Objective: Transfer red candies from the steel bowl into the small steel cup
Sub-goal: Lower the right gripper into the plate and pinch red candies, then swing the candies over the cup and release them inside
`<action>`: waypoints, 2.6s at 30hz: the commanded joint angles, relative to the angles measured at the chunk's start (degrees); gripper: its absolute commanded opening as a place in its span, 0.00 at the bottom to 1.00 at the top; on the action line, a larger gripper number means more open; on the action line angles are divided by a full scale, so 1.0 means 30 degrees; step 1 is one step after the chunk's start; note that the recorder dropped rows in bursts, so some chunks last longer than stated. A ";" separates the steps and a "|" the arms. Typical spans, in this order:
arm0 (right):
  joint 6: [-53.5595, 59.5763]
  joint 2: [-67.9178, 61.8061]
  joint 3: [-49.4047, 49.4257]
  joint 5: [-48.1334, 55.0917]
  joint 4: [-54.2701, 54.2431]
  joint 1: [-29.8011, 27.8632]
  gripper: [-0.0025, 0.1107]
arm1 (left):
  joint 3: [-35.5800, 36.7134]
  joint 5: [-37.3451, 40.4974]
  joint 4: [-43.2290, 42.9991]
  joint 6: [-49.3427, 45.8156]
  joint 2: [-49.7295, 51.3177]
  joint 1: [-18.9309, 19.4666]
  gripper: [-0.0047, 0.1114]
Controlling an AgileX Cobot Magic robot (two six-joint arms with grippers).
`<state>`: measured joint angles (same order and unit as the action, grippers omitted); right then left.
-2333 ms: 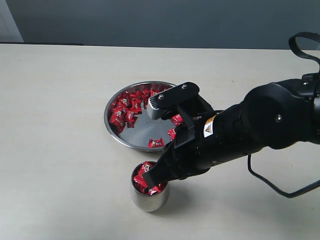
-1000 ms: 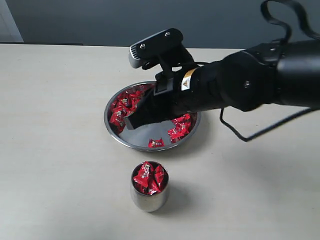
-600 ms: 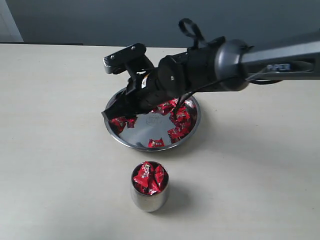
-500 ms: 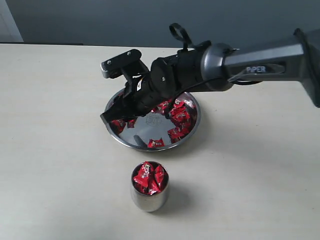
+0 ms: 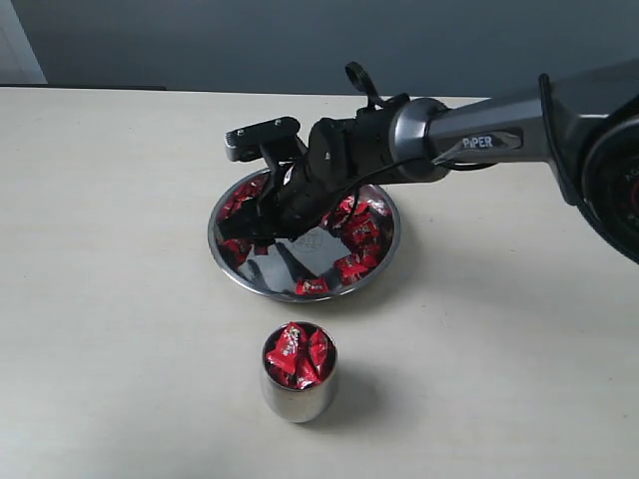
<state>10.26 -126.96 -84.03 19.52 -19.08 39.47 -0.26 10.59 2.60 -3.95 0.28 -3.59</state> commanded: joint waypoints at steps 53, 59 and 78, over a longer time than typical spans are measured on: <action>0.5360 1.1783 1.0023 0.8406 -0.6050 0.0232 0.02 | 0.0087 -0.0063 0.0023 0.0016 -0.0094 0.0010 0.06; 0.6312 1.1783 1.0023 0.8726 -0.6763 0.0448 0.02 | 0.0087 -0.0063 0.0023 0.0016 -0.0094 0.0010 0.06; 0.6356 1.1204 1.0023 0.7387 -0.6687 0.1147 0.02 | 0.0087 -0.0063 0.0023 0.0016 -0.0094 0.0010 0.06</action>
<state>29.14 -92.25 -54.20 41.92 -39.12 42.92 -0.26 10.59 2.60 -3.95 0.28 -3.59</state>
